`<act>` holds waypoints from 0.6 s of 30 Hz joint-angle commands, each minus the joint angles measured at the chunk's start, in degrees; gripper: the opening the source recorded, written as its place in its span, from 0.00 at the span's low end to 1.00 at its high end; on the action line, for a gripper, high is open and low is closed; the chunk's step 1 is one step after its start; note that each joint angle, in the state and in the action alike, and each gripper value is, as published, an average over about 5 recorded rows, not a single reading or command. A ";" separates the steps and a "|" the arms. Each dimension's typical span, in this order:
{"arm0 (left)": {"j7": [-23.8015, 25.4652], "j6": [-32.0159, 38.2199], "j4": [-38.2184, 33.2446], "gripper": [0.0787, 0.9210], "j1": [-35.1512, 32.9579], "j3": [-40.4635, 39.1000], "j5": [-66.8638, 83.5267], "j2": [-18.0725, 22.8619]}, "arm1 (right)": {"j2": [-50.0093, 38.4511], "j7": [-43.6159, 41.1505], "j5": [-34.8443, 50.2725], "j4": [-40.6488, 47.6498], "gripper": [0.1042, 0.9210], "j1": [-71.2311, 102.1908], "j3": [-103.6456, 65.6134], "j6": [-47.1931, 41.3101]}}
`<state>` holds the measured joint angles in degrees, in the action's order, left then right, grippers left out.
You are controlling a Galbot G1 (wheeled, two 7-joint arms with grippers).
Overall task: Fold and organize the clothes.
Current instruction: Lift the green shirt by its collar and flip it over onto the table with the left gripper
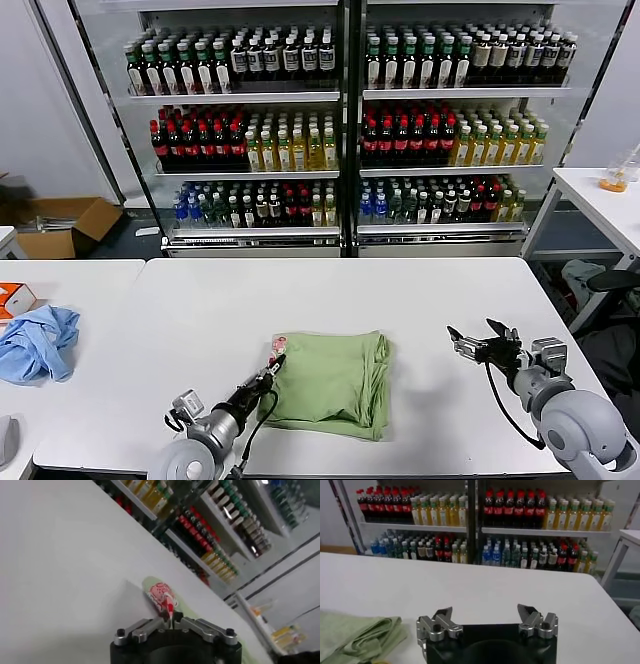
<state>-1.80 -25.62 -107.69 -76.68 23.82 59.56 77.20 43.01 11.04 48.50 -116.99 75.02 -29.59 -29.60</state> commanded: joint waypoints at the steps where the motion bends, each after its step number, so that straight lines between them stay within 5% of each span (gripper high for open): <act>1: 1.32 0.28 -0.55 0.03 -0.29 1.53 7.51 0.96 | -0.16 0.06 0.11 -0.42 0.88 0.24 -0.51 -0.07; 9: 1.29 -0.33 -3.65 0.02 -2.04 10.41 11.44 -1.44 | 0.03 0.17 0.60 -1.02 0.88 0.23 -1.17 -0.14; 12: 1.44 -1.12 -4.47 0.02 -2.81 17.33 13.63 -5.79 | -0.26 0.21 0.78 -1.22 0.88 0.18 -1.28 -0.19; 18: 2.09 -4.03 -4.02 0.02 -3.28 32.08 19.66 -20.92 | -0.91 0.31 1.56 -2.06 0.88 -0.14 -1.85 -0.38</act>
<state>-0.22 -27.43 -110.68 -79.30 37.49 71.34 71.39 42.37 11.32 49.62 -118.57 74.99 -31.18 -29.92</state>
